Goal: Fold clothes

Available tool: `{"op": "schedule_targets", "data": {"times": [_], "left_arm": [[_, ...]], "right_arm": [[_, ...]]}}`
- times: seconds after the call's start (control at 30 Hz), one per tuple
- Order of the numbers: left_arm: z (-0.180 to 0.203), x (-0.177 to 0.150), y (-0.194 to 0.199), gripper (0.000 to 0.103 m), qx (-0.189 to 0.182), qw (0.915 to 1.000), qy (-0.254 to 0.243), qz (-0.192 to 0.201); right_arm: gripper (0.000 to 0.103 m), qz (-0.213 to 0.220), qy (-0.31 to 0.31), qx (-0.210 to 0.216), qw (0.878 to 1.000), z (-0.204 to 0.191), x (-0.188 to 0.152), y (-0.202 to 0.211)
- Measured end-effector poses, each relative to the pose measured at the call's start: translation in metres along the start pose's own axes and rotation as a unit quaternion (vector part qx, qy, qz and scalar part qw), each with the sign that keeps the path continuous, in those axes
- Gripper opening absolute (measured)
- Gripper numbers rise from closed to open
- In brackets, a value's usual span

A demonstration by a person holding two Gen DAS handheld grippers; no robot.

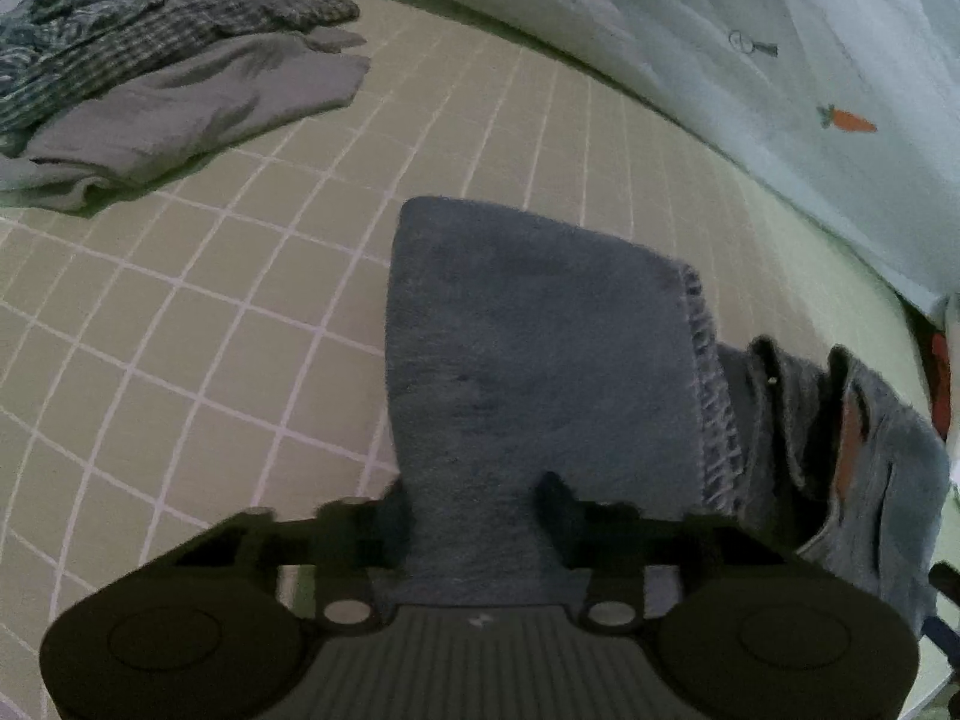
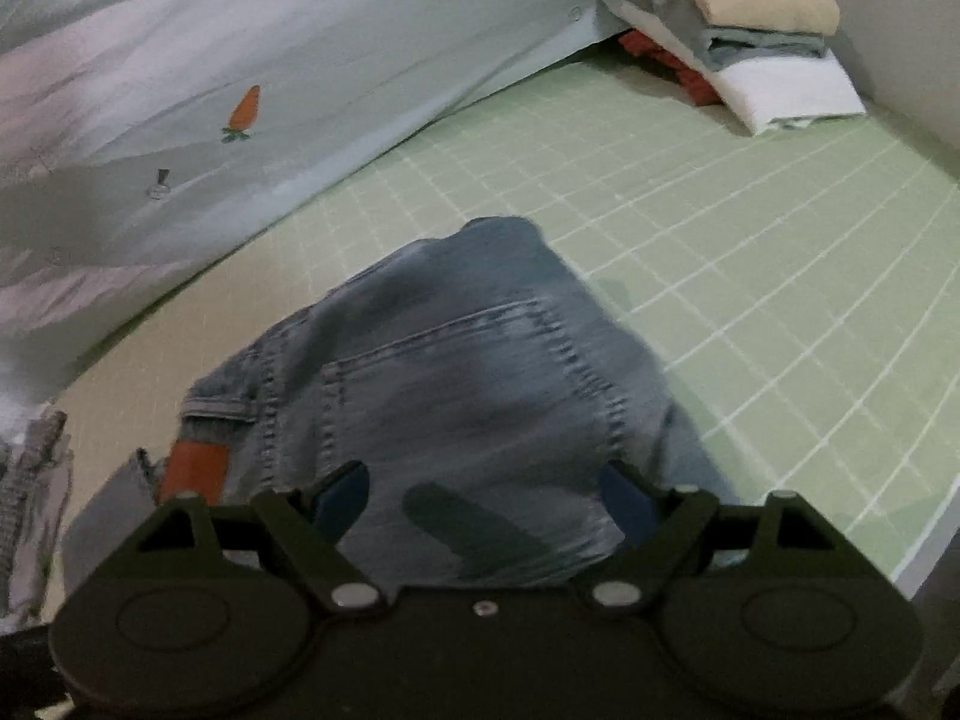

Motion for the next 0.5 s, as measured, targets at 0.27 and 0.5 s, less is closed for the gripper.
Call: {"op": "schedule_targets", "data": {"times": [0.27, 0.5], "left_arm": [[0.038, 0.008, 0.034, 0.013, -0.043, 0.9975, -0.007, 0.055], [0.123, 0.015, 0.064, 0.012, -0.094, 0.9885, -0.059, 0.102]], "right_arm": [[0.085, 0.004, -0.014, 0.008, 1.000, 0.031, 0.013, -0.001], [0.085, 0.002, -0.036, 0.017, 0.999, 0.072, 0.029, -0.005]]}}
Point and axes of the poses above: each gripper's, at about its wrist camera, not at the fingertips, and y roughly against the way its jaws point, z to its right, x to its top, the point moved 4 cm from there along -y, roughly the way its jaws point, and after that the axes turned 1 degree about y, right-handed, at the moved point
